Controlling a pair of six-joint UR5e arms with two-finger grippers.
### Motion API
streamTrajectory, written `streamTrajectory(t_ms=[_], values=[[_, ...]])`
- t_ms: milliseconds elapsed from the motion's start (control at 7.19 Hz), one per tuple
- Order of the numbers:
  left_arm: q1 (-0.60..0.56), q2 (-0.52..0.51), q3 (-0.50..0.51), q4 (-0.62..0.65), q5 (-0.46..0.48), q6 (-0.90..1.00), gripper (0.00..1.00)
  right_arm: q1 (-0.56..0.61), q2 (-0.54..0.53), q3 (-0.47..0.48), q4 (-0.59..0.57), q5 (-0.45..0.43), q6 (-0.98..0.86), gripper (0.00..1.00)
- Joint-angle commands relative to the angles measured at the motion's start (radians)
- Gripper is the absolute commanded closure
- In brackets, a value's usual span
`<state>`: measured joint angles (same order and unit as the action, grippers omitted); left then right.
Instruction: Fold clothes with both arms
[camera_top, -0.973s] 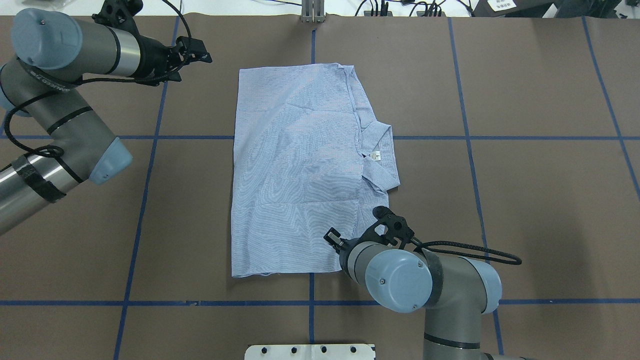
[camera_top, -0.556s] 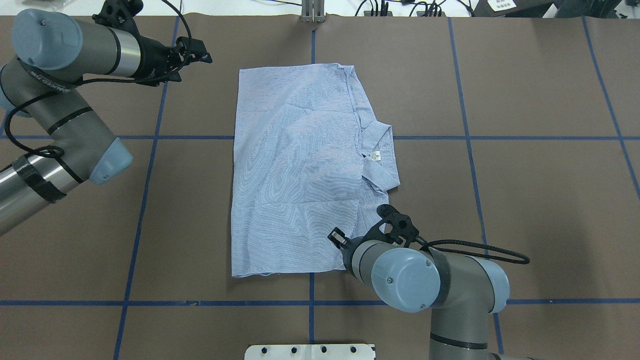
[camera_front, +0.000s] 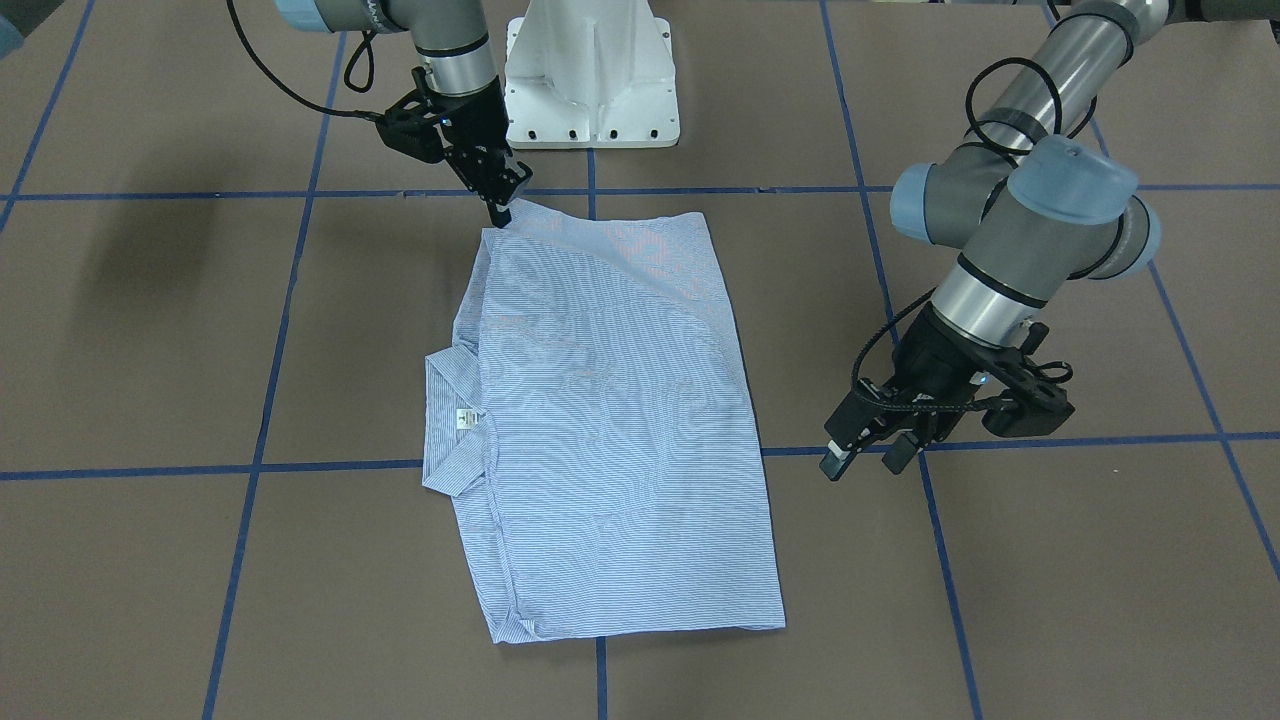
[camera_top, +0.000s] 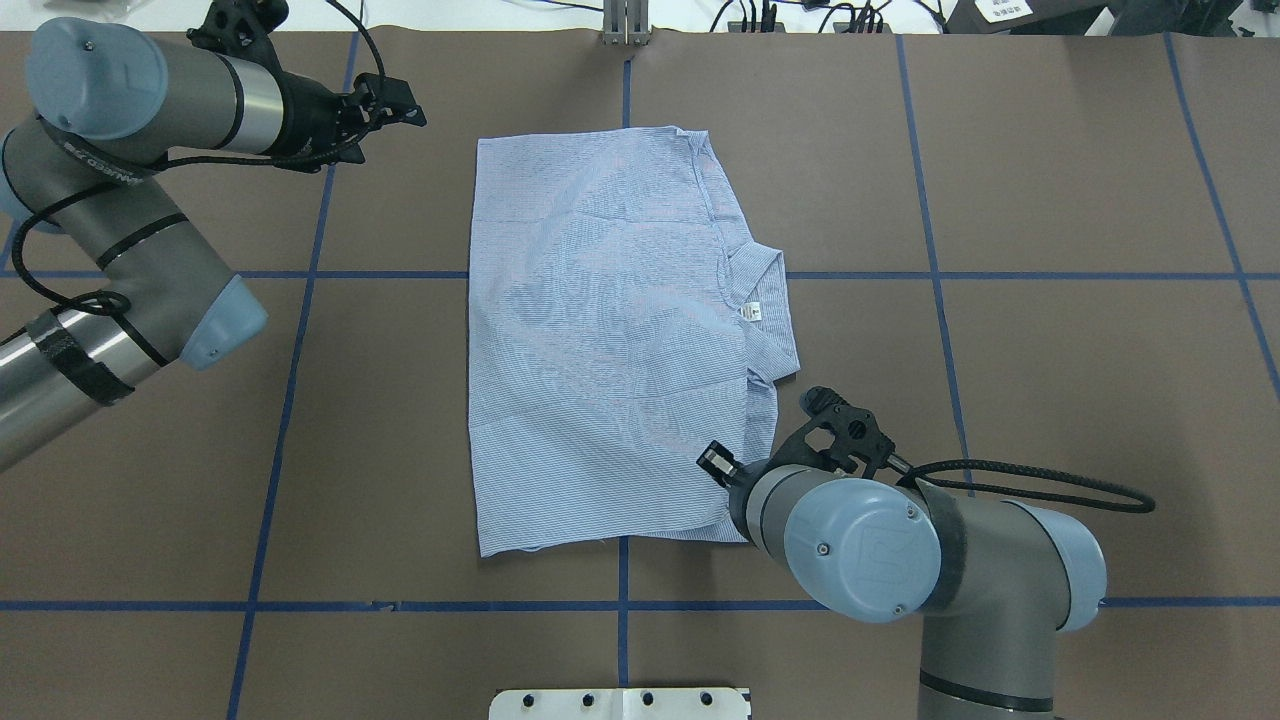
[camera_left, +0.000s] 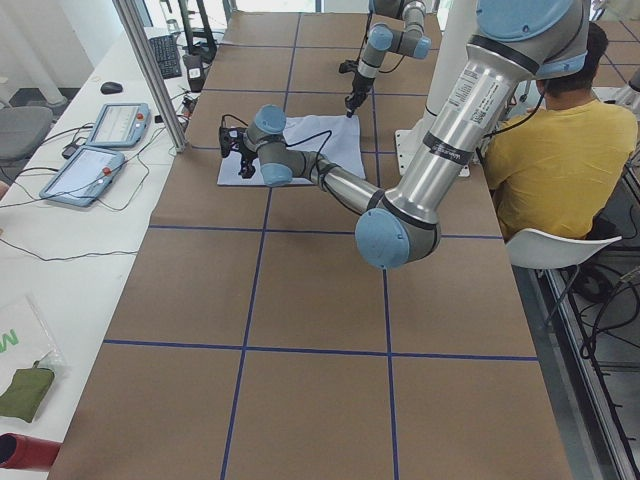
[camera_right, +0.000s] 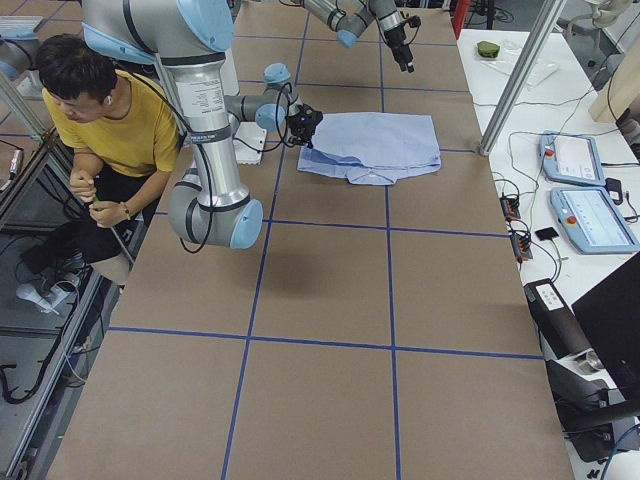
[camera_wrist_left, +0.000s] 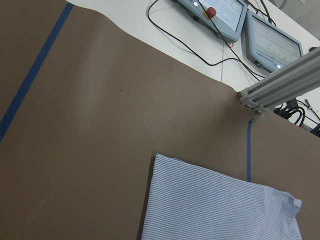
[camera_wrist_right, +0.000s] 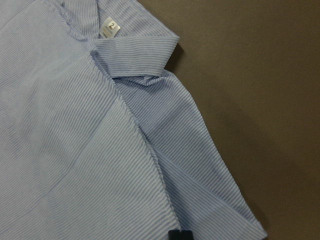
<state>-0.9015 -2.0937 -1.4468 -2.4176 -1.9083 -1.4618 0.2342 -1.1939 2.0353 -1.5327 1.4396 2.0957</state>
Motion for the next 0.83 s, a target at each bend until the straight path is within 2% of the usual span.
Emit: streamTrajectory(t_ms=[0, 139, 556, 695], values=[[0.0, 0.0, 0.002, 0.0, 0.0, 0.0, 0.03, -0.006, -0.009, -0.029, -0.014, -0.024, -0.003, 1.0], [0.001, 0.0, 0.003, 0.002, 0.0, 0.0, 0.03, -0.009, -0.003, -0.033, -0.011, -0.03, 0.01, 0.02], [0.001, 0.0, 0.003, 0.0, 0.0, 0.0, 0.03, -0.009, -0.003, -0.033, -0.004, -0.054, 0.013, 0.0], [0.001, -0.003, 0.003, 0.0, 0.002, 0.0, 0.03, -0.033, -0.006, -0.035, -0.003, -0.083, 0.08, 0.0]])
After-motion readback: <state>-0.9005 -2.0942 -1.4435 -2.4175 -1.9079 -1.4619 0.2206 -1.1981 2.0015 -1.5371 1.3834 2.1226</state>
